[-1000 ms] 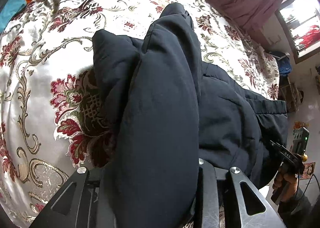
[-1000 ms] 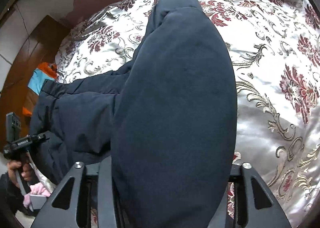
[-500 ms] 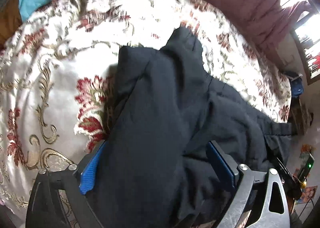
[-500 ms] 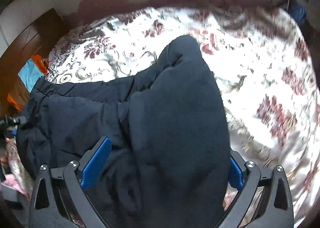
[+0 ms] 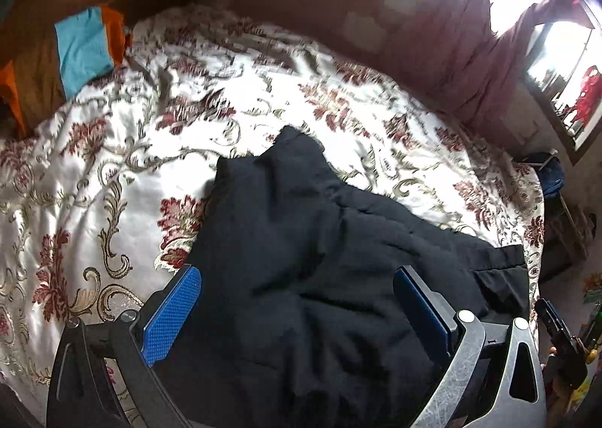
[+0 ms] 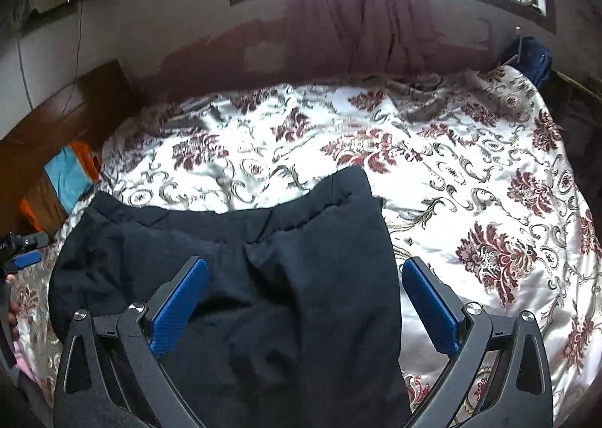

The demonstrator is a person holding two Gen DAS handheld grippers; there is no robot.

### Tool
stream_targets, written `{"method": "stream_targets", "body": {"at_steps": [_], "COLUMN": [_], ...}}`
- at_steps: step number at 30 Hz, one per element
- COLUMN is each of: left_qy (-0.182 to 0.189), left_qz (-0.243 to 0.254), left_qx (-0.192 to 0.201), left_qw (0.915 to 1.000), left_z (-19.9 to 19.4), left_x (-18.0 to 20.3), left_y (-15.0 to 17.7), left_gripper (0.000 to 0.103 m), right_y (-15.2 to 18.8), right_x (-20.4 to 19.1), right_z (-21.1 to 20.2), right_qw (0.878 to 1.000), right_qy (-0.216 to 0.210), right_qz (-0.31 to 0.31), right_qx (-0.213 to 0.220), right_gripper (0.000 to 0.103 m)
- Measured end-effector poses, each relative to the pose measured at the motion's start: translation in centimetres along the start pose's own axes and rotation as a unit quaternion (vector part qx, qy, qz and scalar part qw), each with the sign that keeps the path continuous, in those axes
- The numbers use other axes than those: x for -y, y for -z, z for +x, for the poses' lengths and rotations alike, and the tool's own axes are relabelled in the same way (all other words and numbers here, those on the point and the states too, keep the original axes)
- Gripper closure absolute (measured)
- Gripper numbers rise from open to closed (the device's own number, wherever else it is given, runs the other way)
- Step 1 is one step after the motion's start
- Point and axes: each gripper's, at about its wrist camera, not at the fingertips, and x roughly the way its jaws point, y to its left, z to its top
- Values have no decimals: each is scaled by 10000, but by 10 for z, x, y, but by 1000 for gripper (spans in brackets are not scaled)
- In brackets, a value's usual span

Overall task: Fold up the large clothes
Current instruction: 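Release the jacket and pull both open tools back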

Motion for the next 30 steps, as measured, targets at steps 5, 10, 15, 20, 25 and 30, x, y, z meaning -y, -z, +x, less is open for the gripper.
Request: {"method": "stream_targets", "body": {"at_steps": [5,10,15,20,25,30], "left_qy": [-82,68,133,260,313,259], "left_qz": [455,860,1115,1228,1299,1570], "left_qx": [347,773,904,958,1019,1089], "left_qw": [9983,9933,9896,9875,9858,9812], "left_z": [-21,-43,-55,-73,-98,-123], "left_x": [26,52,67,72,72,72], "left_y": [9,22,35,50,69,90], "left_gripper": [0,0,0,0,0,0], "right_y": [8,18,28,40,52,67], "right_x": [-10,-16,-21,-32,-43,-53], "right_z": [-17,-33,-55,-87,-119,-145], "right_qw": [9997,9994,9992,9986,9980,9975], "right_qy": [-131,-225,-230,-237,-241,-223], "right_qz": [-113,-142,-95,-35,-87,-100], "right_qx": [175,239,317,472,584,656], "right_gripper": [2,2,2,2,2,2]}}
